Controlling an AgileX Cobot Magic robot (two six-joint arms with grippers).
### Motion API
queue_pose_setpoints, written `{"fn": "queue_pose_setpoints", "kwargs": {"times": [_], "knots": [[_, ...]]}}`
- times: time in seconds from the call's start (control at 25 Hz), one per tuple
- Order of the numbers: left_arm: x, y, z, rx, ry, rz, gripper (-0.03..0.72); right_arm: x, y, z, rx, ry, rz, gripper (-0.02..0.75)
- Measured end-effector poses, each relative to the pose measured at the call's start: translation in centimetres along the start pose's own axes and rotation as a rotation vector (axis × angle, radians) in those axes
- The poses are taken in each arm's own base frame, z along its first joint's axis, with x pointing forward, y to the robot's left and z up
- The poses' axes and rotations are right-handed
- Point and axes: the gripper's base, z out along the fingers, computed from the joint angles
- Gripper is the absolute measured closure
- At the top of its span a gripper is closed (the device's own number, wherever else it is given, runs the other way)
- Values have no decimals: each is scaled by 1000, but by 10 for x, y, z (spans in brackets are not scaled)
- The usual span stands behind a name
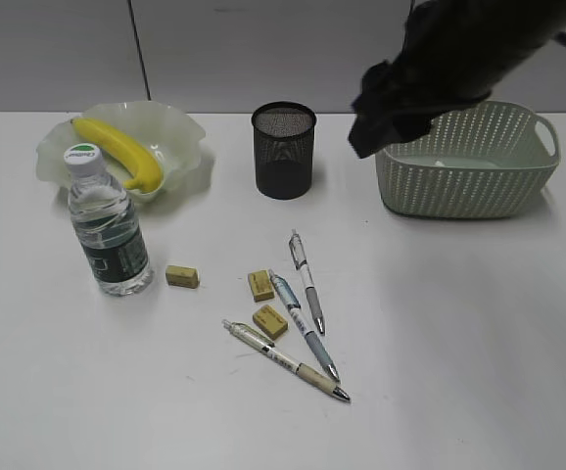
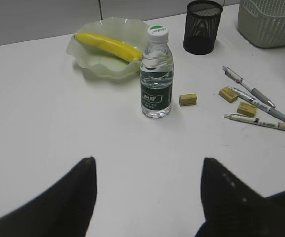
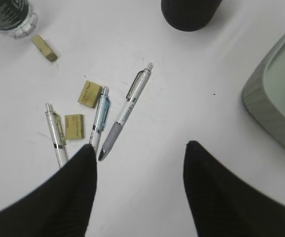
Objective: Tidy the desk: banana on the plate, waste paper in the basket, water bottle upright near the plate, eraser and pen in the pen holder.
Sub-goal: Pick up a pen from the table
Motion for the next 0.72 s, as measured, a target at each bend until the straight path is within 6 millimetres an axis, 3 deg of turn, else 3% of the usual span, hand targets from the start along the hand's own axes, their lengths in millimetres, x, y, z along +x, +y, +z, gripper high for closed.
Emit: {"fn": "queue_pose_setpoints", "kwargs": {"times": [0.2,0.32,0.56,0.72], "knots": [[0,0,0,0,0,0,195,-31,8,67,2,110,56,303],[0,0,0,0,0,0,195,-38,5,109,12,212,113,314],[0,0,0,0,0,0,195,-30,-2,181,53,437,153,325],[0,0,0,0,0,0,195,-19,-2,211,43,508,168,325]]}}
